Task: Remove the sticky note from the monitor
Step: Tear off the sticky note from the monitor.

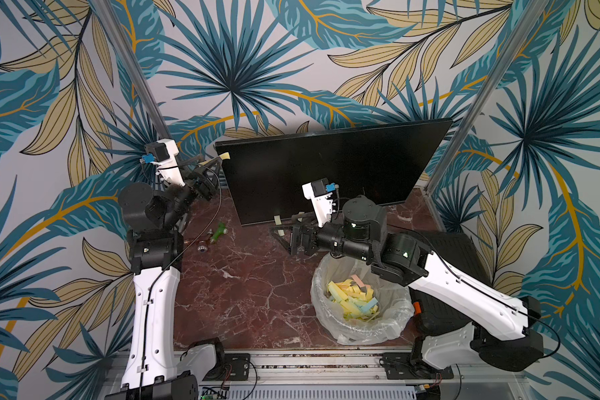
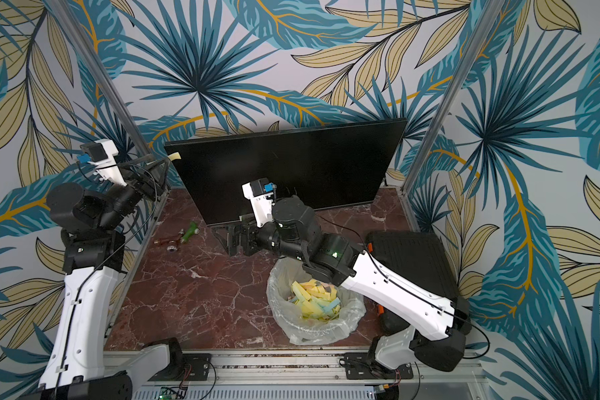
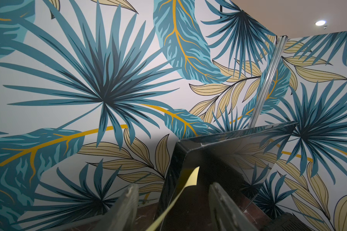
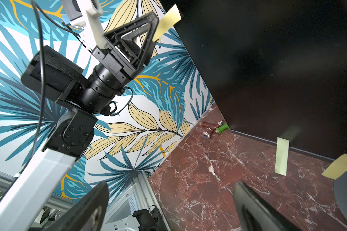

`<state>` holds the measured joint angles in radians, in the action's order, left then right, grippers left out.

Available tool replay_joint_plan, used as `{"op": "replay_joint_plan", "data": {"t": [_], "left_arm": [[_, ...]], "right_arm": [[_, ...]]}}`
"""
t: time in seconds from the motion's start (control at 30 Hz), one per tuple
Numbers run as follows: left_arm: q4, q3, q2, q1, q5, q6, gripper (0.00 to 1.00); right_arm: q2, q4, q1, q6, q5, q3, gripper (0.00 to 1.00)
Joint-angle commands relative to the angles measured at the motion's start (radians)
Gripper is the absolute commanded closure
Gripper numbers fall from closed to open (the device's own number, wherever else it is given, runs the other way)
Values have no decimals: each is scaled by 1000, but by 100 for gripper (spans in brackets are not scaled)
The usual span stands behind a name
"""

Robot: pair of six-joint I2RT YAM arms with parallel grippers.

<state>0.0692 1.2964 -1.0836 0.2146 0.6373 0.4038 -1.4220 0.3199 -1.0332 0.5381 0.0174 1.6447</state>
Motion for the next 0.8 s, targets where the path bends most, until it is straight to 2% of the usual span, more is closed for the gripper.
{"op": "replay_joint_plan", "data": {"t": [0.0,0.27,0.43,0.5,0.57,0.67,0.77], "left_arm": [[38,-1,0,7,19,7,44],[49,-28,5,8,33,22,50],[58,-66,20,8,35,30,45],[57,-78,26,8,31,27,46],[59,-85,30,9,32,27,50],[68,-85,31,8,38,35,65],[78,-82,34,9,45,45,73]], "right_arm": [[-13,5,-3,-20,9,16,1],[-15,6,-4,-24,1,20,0],[-16,8,-4,-25,-4,22,1],[-18,10,-3,-26,-5,23,0],[-15,11,-4,-26,-5,23,0],[-15,14,-3,-27,-8,22,0],[-11,21,-4,-27,-13,15,0]]}}
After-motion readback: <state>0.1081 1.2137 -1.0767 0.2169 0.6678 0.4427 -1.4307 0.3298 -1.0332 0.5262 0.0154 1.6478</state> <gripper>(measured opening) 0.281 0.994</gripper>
